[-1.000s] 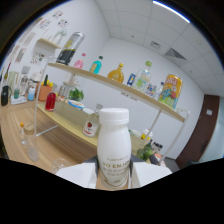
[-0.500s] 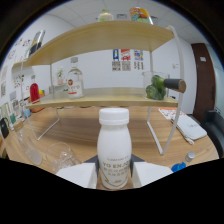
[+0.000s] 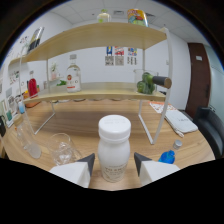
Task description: Make me a cup of Mount Fuji.
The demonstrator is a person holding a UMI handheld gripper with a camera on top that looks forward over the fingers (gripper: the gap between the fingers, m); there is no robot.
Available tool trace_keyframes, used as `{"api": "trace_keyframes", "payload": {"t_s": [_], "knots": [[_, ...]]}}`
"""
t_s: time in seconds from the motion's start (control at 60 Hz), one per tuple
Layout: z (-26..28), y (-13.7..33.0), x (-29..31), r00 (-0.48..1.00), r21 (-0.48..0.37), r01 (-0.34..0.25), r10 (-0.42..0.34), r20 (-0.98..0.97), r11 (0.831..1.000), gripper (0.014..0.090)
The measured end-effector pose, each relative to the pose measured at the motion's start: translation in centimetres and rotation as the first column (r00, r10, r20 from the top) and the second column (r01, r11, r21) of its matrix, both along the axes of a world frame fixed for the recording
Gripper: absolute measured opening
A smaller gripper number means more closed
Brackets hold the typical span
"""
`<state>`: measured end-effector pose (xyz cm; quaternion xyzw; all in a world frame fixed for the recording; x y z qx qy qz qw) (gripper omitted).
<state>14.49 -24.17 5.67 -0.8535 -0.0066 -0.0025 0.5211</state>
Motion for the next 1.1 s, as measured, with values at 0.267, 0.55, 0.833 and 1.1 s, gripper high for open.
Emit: {"api": "trace_keyframes", "payload": {"t_s": [0.267,0.55,0.833,1.1], "knots": [[6.3,-4.0,-0.6,0.988,-0.124,0.151,-0.146,0.049,0.981,0.0852],[9.8,-8.0,-7.2,0.987,-0.190,0.151,-0.137,0.086,0.970,0.0855],[8.7,-9.6,-11.4,0.989,-0.242,0.123,-0.100,0.107,0.962,0.0855],[8.0,-9.9,-12.4,0.990,-0.277,0.111,-0.083,0.111,0.954,0.0857]]}}
